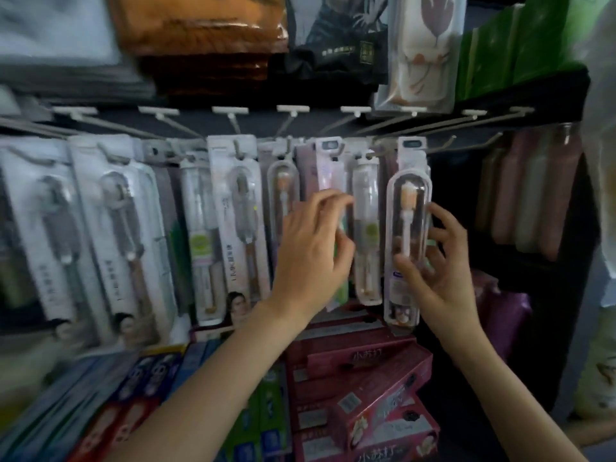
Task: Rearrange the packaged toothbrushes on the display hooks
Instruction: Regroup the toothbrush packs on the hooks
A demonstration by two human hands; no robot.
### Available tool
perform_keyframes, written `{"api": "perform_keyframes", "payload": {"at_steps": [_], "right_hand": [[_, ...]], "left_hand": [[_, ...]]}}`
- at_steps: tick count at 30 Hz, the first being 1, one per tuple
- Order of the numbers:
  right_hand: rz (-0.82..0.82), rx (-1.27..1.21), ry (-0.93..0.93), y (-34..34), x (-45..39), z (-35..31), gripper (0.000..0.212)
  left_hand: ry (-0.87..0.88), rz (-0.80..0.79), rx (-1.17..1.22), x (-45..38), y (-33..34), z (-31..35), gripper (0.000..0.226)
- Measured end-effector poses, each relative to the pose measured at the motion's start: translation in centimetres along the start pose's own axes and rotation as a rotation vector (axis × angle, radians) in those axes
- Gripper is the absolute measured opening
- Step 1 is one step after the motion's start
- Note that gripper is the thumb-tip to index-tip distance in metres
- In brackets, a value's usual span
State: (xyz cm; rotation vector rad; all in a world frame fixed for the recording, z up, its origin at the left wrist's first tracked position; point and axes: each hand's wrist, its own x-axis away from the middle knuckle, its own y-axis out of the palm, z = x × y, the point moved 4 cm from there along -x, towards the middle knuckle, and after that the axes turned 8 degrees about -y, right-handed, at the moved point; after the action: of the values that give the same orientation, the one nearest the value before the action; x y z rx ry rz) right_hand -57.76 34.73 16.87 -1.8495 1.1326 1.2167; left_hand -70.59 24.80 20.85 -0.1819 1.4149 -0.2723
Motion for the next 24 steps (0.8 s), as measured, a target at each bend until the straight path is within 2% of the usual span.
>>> {"api": "perform_keyframes", "payload": {"at_steps": [5,9,12,16,19,22,24], "right_hand": [[-0.199,0.031,-0.088,6.9,-1.3,-5.0,0.060],[-0.390,-0.039,-0.094,15.0,-1.0,-8.6,0.057],[-0.459,-0.121,-0.081,21.2,-0.3,-11.7,0.059],[-0.536,-0.196,-0.010,29.3,1.4,-14.7,0.058],[-0.514,-0.230,0.095,34.6,1.9,-15.5,0.056],[-0.365,-0.198,0.201,38.2,1.2,-15.4,0.051],[-0.280,-0.127,0.236,39.9,0.5,-15.2,0.055]], "left_hand": [[-0.073,0.110,-0.015,1.4,-8.1,-4.2,0.035],[-0.208,0.220,-0.074,3.5,-16.4,-9.5,0.034],[-0.305,0.284,-0.175,5.2,-22.8,-13.1,0.033],[-0.435,0.278,-0.307,7.1,-28.6,-17.1,0.038],[-0.486,0.203,-0.409,8.0,-31.1,-19.9,0.048],[-0.530,0.054,-0.478,8.2,-31.8,-22.2,0.059],[-0.600,-0.081,-0.486,8.3,-31.3,-23.4,0.064]]}}
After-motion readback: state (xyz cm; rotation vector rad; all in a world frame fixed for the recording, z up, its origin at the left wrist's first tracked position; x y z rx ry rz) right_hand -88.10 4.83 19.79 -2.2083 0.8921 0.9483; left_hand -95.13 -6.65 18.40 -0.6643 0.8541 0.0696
